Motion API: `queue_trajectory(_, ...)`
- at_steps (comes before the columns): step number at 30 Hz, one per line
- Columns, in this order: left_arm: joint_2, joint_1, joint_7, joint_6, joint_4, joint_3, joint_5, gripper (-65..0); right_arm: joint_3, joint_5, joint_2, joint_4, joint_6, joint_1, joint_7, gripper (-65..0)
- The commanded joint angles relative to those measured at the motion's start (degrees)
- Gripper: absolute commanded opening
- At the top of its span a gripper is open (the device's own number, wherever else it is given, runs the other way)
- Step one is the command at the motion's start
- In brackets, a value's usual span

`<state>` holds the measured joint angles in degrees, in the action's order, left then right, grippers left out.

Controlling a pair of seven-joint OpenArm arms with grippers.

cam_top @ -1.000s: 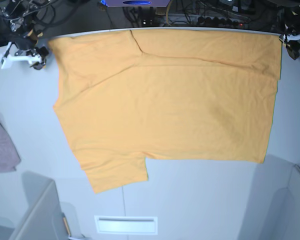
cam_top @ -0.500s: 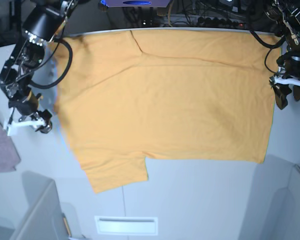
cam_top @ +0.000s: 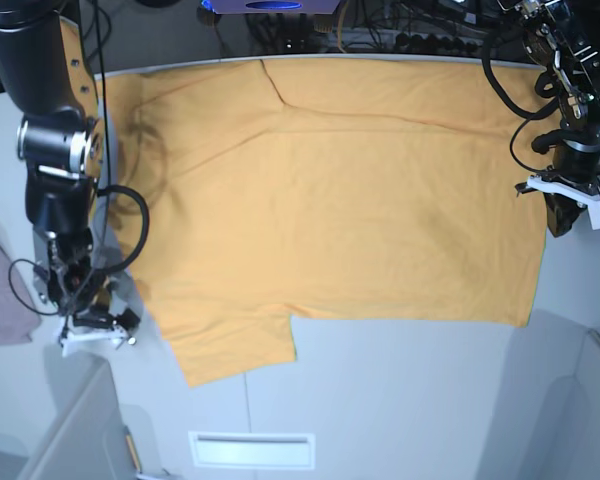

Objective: Fold the T-shirt properly
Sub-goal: 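Release and move both grippers to the shirt's hem corners, grasp them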

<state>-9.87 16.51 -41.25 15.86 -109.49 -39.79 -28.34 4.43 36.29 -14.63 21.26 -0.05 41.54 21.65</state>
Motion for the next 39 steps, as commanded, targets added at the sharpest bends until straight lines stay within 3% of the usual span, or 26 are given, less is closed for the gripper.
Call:
queue_trajectory(1, -0.72, -0.12, 1.47, 0.1, -0.88, -0.52, 0.43, -65.0, -1.83, 0.32, -1.15, -3.01, 1.77, 3.87, -3.32, -23.7)
queue_trajectory(3, -0.72, 0.15, 1.47, 0.19, -0.88, -0.52, 1.74, -65.0, -5.26, 0.41, -0.71, -10.93, 6.16, 7.47, -6.92, -23.9)
queue_trajectory(6, -0.72, 0.41, 1.47, 0.19, -0.88, -0.61, 1.92, -65.0, -8.25, 0.41, 1.23, -15.23, 9.24, 8.79, -8.95, -23.9)
queue_trajectory(15, -0.72, 0.32, 1.47, 0.19, -0.88, -0.61, 2.01, -65.0, -15.37, 0.41, 4.83, -15.23, 9.77, 5.89, -9.12, -24.3)
queue_trajectory(22, -0.72, 0.41, 1.47, 0.19, -0.88, -0.61, 2.01, -65.0, -18.01, 0.32, 4.92, -12.77, 9.68, 4.31, -9.03, -38.4)
queue_trajectory(34, -0.72, -0.03, 1.47, 0.19, 1.58, -0.61, 2.01, -65.0, -22.58, 0.41, 5.09, -11.54, 9.51, 2.64, -8.59, -39.5)
queue_trajectory(36, -0.81, -0.12, 1.47, 0.19, 2.11, -0.61, 2.01, -65.0, -22.67, 0.41, 4.83, -11.54, 9.42, 2.64, -8.59, -43.2)
queue_trajectory(39, -0.81, -0.91, 1.47, 0.19, 3.69, -0.61, 2.01, -65.0, -22.76, 0.32, 4.83, -11.54, 9.42, 2.64, -8.59, -56.0)
